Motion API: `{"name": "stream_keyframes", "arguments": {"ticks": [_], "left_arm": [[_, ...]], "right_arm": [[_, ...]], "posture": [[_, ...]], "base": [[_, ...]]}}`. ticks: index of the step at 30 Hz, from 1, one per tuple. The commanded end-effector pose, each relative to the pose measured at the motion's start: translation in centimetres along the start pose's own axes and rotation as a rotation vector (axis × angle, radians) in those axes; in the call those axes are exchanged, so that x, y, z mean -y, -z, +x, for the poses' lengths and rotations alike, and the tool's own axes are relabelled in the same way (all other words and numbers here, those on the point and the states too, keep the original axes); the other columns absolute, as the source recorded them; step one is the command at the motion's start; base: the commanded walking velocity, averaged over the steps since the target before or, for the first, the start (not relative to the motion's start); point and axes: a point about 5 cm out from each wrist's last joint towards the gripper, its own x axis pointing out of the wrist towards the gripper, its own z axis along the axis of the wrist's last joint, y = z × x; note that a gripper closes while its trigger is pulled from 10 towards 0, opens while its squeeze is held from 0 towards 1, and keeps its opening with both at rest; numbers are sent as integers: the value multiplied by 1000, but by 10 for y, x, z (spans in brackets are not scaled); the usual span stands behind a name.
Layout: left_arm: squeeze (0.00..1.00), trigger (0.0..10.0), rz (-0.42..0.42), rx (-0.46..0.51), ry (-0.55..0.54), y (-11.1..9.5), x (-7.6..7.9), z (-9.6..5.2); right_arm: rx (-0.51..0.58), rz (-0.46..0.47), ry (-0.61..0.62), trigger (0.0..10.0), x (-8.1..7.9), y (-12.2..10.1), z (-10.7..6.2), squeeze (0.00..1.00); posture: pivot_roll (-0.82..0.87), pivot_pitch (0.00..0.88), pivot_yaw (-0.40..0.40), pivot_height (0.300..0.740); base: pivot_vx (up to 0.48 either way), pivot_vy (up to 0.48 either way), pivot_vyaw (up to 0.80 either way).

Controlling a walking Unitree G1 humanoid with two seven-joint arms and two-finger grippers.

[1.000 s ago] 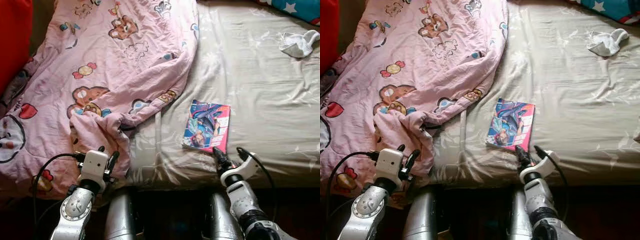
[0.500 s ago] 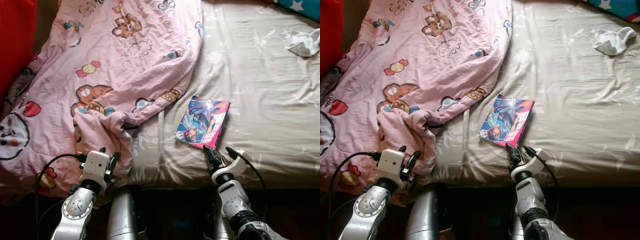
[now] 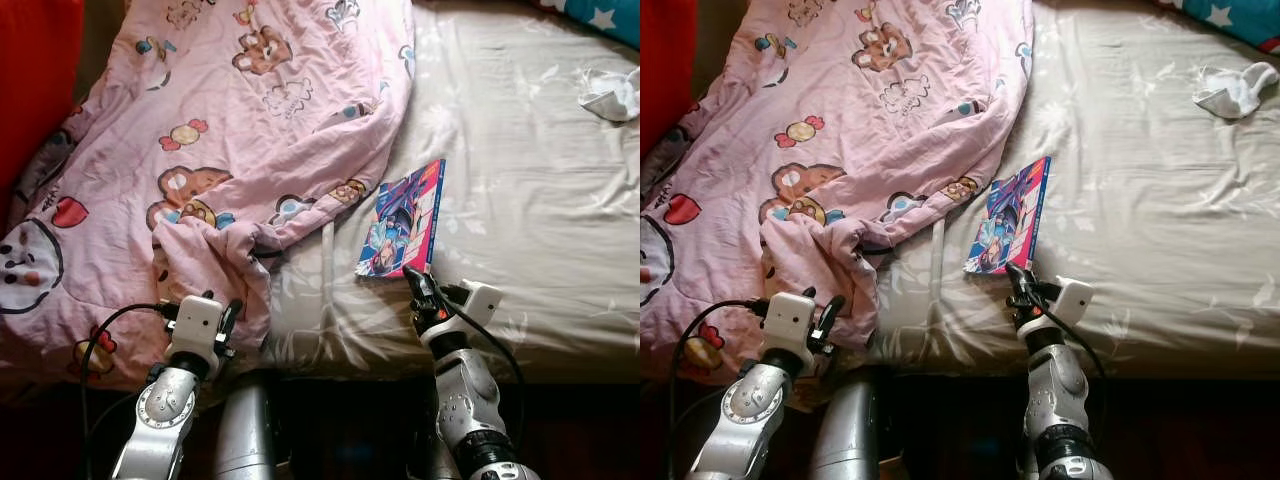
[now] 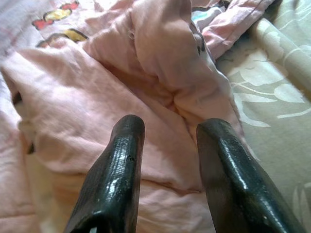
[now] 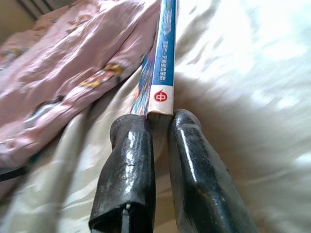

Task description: Clean up the room

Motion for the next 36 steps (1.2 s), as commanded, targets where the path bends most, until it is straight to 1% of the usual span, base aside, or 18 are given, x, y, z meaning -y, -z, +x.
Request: {"name": "stream_keyframes", "arguments": {"ticks": [1,2,3,4,5,6,7,9,14,17,29,30,31,34,36], "left_arm": [[0,10000,0,-31,-25,10,-2,-5],[0,10000,-10,-32,-30,11,-1,-4],[0,10000,-17,-32,-35,11,-1,-4],[0,10000,-25,-32,-45,14,0,-1],[0,10000,-28,-32,-50,15,0,1],[0,10000,-30,-33,-53,15,0,1],[0,10000,-42,-23,-63,13,0,4],[0,10000,-48,-14,-71,12,0,5],[0,10000,-59,-7,-89,12,2,9],[0,10000,-65,2,-99,12,2,12],[0,10000,-65,2,-90,14,4,10],[0,10000,-64,2,-88,14,4,10],[0,10000,-63,4,-86,14,4,10],[0,10000,-59,6,-81,15,4,10],[0,10000,-58,5,-78,15,3,10]], "right_arm": [[55,-52,11,10000,1,-11,-1,0],[59,-77,6,10000,1,-14,-1,0],[63,-122,-6,10000,0,-18,0,0],[59,-189,-14,10000,-1,-22,0,0],[60,-194,-2,10000,0,-24,1,0],[60,-192,8,10000,1,-25,1,0],[62,-164,50,10000,5,-27,3,0],[60,-165,70,10000,6,-29,5,0],[34,-191,55,10000,5,-29,9,0],[-2,-194,63,10000,6,-24,8,0],[-43,-191,89,10000,10,-15,1,0],[-54,-189,100,10000,13,-12,-1,0],[-64,-180,118,10000,15,-10,-3,0],[-78,-102,196,10000,26,-5,-9,0],[-78,-84,228,10000,31,-5,-11,0]], "posture": [[41,177,19,562],[36,171,11,562],[34,169,8,562],[23,154,-11,562],[21,148,-15,562],[20,142,-17,562],[19,135,-24,562],[23,122,-35,562],[23,100,-52,562],[27,98,-57,562],[24,98,-41,562],[24,97,-40,562],[26,99,-36,562],[29,99,-30,562],[28,99,-30,562]], "base": [[0,0,0],[0,0,0],[0,0,0],[0,0,0],[0,0,0],[0,0,0],[0,0,0],[0,0,0],[0,0,0],[0,0,0],[0,0,0],[0,0,0],[0,0,0],[0,0,0],[0,0,0]]}}
